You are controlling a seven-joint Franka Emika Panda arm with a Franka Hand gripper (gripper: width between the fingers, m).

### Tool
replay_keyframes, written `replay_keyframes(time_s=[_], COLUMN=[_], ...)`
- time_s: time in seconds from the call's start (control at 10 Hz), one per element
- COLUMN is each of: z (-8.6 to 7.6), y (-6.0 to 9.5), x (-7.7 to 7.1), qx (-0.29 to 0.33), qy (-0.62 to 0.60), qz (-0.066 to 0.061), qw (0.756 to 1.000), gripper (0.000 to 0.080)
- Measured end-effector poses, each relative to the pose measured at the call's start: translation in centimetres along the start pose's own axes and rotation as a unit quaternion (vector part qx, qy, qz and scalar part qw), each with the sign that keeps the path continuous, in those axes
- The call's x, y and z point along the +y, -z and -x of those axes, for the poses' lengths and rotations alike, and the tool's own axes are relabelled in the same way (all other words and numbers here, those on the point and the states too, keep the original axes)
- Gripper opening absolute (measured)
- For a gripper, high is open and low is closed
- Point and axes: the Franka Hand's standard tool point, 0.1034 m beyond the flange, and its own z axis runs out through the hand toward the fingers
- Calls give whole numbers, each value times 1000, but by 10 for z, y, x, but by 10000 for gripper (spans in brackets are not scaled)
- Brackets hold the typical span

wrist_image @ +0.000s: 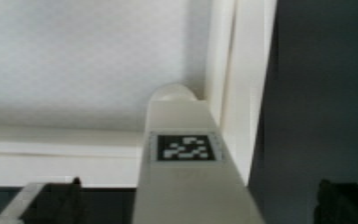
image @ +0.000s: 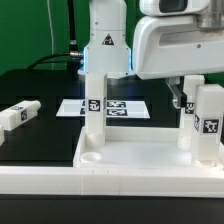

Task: Assemble desk

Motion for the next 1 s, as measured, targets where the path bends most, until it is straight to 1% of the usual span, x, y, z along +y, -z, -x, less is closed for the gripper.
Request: replay_keyframes(time_s=[0.1,0.3,0.4,0.5,0.6,0.7,1.0], z=[-1,-1,-1,-1,-1,-1,-1], y=[1,-1,-2,-2,-2,-2,-2], x=[1,6,6,6,6,6,6], qx=[1,4,5,5,5,5,5], qy=[8,8,8,7,7,7,-8], qz=[6,8,9,9,9,9,9], qw=[1000,1000,1000,1000,1000,1000,1000], gripper=[648,648,533,397,397,289,289])
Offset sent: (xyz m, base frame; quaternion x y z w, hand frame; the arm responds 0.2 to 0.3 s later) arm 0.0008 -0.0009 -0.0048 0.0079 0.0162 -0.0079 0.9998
